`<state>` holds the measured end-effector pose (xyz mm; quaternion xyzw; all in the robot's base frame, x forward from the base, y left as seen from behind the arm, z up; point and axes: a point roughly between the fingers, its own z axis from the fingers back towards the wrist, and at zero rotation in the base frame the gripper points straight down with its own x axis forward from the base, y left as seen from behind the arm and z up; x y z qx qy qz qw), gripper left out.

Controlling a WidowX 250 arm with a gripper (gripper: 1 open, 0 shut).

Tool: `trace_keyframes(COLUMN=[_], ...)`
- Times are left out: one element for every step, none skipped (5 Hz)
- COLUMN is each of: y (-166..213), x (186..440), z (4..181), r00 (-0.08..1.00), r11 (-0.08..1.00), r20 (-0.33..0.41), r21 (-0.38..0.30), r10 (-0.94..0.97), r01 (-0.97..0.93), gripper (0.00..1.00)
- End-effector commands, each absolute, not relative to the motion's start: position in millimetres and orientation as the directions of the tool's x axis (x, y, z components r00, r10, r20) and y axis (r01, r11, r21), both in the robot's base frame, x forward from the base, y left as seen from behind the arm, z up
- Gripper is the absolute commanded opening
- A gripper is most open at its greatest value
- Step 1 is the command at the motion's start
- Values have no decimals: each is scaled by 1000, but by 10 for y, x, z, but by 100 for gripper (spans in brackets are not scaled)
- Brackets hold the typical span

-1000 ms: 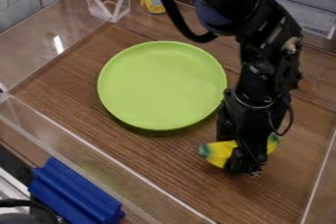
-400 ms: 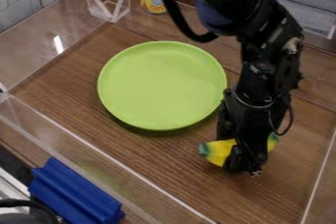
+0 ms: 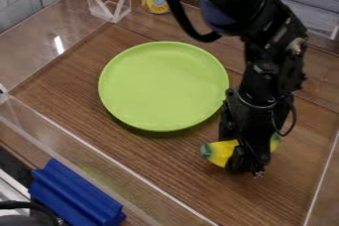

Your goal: Put the banana in the green plate

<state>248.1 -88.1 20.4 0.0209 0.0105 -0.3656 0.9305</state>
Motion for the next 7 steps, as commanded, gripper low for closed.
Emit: trace_keyframes(y=[-884,-873,-863,-833,-807,-783,-756], x=[2528,2527,2526,2521,2515,2509,2501], z=[260,265,269,336,396,449,532], r00=[734,739,743,755,763,770,775], r11=[733,738,742,753,762,768,773], r20=[-18,-21,-25,-37,-49,-60,-75], r21=[45,47,48,51,53,54,58], r10=[-679,-673,-668,-655,-644,-635,-627], r01=[679,674,669,656,646,638,631], gripper=[0,0,0,0,0,0,0])
